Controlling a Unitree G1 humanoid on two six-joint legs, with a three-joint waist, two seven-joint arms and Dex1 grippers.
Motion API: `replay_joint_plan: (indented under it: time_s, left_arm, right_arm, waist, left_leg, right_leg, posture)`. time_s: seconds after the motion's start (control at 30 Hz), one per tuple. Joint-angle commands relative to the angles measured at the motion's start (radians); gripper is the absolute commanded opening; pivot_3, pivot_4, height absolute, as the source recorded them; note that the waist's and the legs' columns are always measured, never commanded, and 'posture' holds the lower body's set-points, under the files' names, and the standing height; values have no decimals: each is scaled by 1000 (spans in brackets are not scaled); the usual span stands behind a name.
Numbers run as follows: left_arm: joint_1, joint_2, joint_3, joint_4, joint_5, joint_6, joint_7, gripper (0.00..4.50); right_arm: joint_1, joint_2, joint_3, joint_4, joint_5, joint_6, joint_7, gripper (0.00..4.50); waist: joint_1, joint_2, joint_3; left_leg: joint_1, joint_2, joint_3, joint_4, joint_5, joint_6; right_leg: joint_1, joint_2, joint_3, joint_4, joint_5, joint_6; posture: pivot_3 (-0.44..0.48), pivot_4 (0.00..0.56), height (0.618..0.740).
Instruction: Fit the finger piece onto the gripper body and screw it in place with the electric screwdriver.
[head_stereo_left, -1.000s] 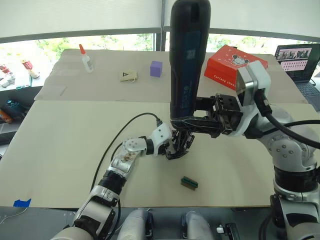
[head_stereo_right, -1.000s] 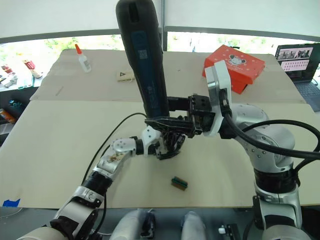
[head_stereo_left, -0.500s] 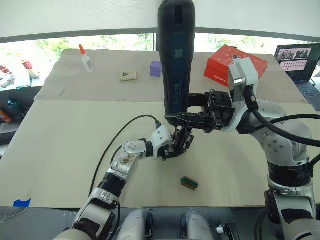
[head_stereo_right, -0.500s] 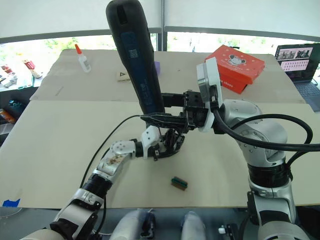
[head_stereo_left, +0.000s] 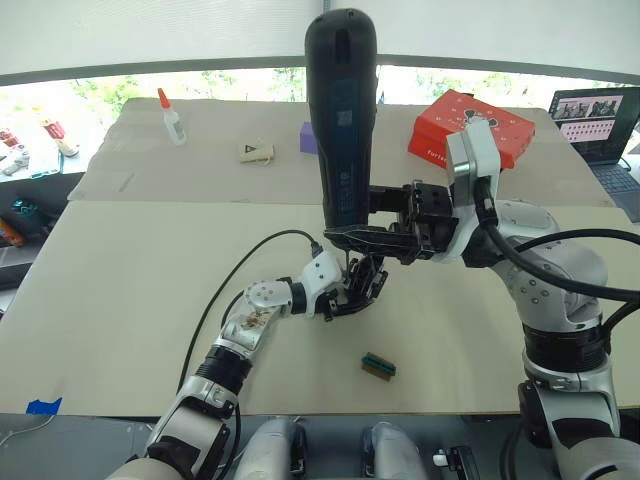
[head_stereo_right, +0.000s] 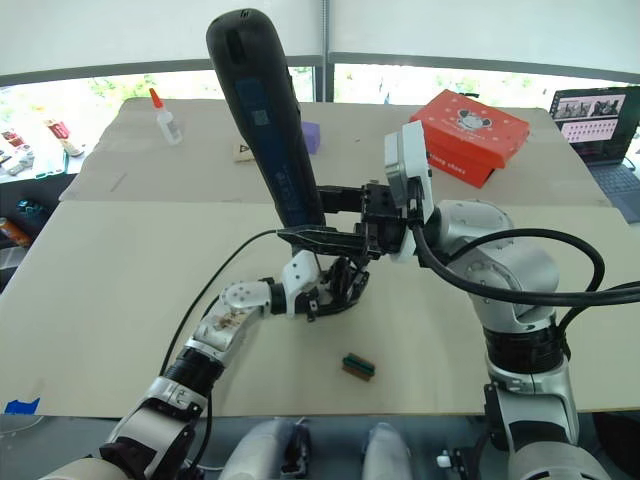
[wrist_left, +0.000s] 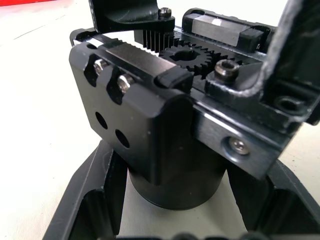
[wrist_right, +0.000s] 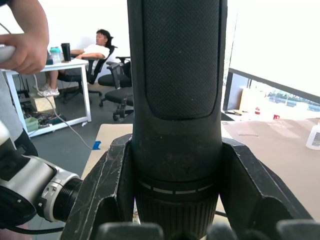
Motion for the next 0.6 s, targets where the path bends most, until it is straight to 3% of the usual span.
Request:
replay_joint_plan:
  time_s: [0.03, 0.6]
  left_arm:
    - [6, 6, 9, -37, -16, -11, -10, 2334]
    - [15, 15, 11, -56, -19, -10, -15, 2334]
  right_arm:
    - [-6, 11, -23, -22, 6, -44, 4, 1939]
    - [8, 30, -5, 4, -34, -84, 26, 1939]
  waist:
    - [-1, 0, 0]
    - [-2, 0, 0]
  left_leg:
    - [0, 0, 0, 0, 0, 0]
    - [0, 0, 0, 0, 0, 0]
  right_leg:
    - [0, 0, 0, 0, 0, 0]
    - [0, 0, 0, 0, 0, 0]
  posture:
    - [0, 150, 740]
    - [0, 150, 740]
